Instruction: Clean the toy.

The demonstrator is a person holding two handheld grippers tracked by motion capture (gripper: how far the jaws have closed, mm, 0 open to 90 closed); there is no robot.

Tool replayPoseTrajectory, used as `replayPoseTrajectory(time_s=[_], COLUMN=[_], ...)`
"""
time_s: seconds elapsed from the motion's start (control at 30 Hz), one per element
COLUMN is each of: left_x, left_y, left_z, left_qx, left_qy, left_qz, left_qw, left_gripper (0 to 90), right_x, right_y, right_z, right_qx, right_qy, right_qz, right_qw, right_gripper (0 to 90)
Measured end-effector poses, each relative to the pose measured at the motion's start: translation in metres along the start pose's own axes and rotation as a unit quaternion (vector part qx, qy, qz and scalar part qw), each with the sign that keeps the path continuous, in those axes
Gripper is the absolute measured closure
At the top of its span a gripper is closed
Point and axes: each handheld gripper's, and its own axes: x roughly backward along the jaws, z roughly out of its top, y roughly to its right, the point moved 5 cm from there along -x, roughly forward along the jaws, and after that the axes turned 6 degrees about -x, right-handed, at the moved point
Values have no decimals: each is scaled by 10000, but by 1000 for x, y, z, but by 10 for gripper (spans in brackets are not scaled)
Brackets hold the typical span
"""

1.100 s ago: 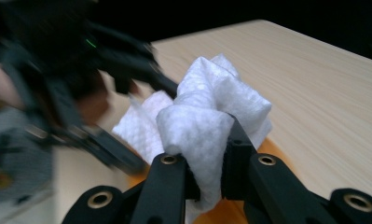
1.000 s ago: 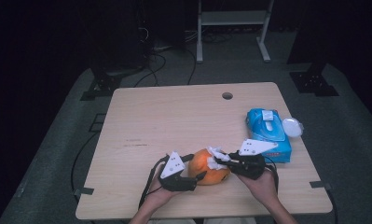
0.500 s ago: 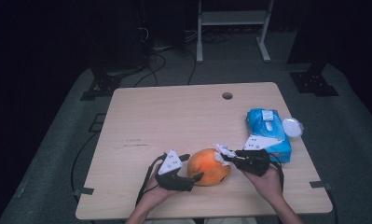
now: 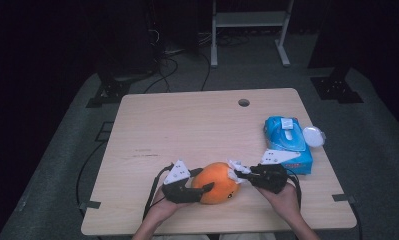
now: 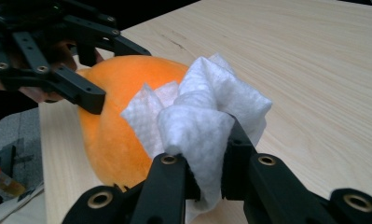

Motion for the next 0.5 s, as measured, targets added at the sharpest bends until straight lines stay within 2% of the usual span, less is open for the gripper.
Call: replayPoseTrajectory(time_s=[0.07,0.1,0.17,0.23,0.37,0.4,0.43,0.47,0.5], left_x=[0,0,1,2,4,4,2,0,-2], left_y=[-1,-1,-2,-2,-2,-3,-4,-7,-9], left_z=[-1,-1,-1,-2,-2,-1,1,1,1], left_qx=[29,47,25,22,71,137,261,444,554], left_qy=[21,25,-1,-5,-8,19,-8,-116,-148], left_qz=[13,13,-7,-30,-91,-122,-67,69,48], left_qw=[10000,10000,10000,10000,9999,9998,9996,9989,9983], left_gripper=[373,373,373,372,358,327,260,151,92], right_x=[-1,-3,-6,-6,-3,-3,-3,-4,-5], right_y=[-10,-17,-22,-17,7,11,11,10,8], right_z=[6,9,10,7,-5,-9,-11,-11,-10], right_qx=[126,208,357,278,34,-47,-93,-59,-22], right_qy=[84,149,116,104,-102,-138,-136,-128,-115], right_qz=[100,234,209,200,-188,-184,-142,-125,-120], right_qw=[9998,9994,9991,9994,9998,9997,9998,9998,9999], right_gripper=[804,804,804,804,804,804,804,804,804])
